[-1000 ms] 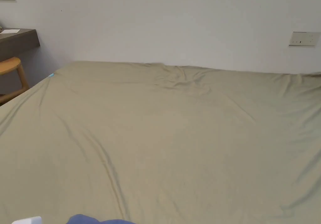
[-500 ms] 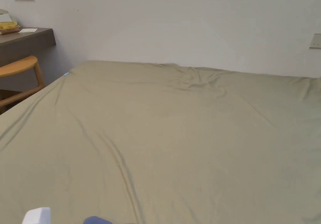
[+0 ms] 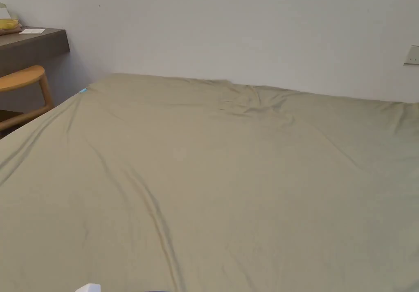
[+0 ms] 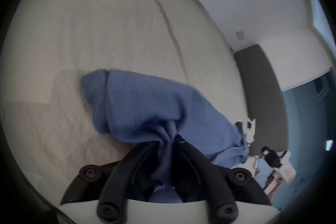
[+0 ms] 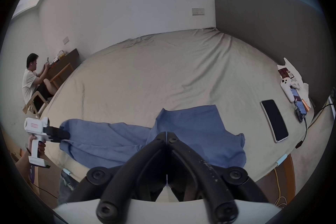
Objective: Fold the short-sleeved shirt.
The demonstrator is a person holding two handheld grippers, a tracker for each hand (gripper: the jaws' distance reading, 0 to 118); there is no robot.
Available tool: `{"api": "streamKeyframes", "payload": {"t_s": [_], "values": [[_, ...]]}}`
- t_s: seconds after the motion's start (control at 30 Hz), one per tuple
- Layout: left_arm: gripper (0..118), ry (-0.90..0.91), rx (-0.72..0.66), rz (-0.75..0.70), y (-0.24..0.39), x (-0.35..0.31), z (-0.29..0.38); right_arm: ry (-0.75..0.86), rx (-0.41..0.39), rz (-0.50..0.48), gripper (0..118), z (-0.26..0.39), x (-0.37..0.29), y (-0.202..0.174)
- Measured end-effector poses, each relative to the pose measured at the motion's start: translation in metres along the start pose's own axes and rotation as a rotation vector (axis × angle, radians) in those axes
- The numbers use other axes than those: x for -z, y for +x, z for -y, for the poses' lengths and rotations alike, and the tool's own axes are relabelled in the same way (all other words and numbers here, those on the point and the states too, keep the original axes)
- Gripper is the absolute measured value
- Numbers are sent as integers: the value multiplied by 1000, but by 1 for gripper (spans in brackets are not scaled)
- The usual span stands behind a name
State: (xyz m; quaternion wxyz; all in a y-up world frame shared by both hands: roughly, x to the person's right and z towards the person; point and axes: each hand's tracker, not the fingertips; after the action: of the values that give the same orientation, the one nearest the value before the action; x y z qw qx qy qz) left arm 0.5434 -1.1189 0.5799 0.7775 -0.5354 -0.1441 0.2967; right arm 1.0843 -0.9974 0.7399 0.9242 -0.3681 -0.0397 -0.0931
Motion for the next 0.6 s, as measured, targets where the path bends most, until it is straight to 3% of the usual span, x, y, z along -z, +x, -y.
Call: {"api": "streamKeyframes", "payload": {"t_s": [0.17, 0.27, 0.4, 0.5, 0.6], "values": [[13, 35, 52, -70, 20, -9, 7, -1, 25, 26, 0, 1, 1, 6], [13, 74, -116, -17, 15, -31, 8, -7, 47, 32, 0, 1, -1, 11], [12, 176, -197, 94, 13, -73, 15, -8, 73, 40, 0, 1, 0, 15], [12, 239, -125, -59, 10, -102, 16, -4, 85, 41, 0, 1, 1, 15], [12, 298, -182, -196, -5, -132, 14, 3, 89, 35, 0, 1, 2, 14]]}}
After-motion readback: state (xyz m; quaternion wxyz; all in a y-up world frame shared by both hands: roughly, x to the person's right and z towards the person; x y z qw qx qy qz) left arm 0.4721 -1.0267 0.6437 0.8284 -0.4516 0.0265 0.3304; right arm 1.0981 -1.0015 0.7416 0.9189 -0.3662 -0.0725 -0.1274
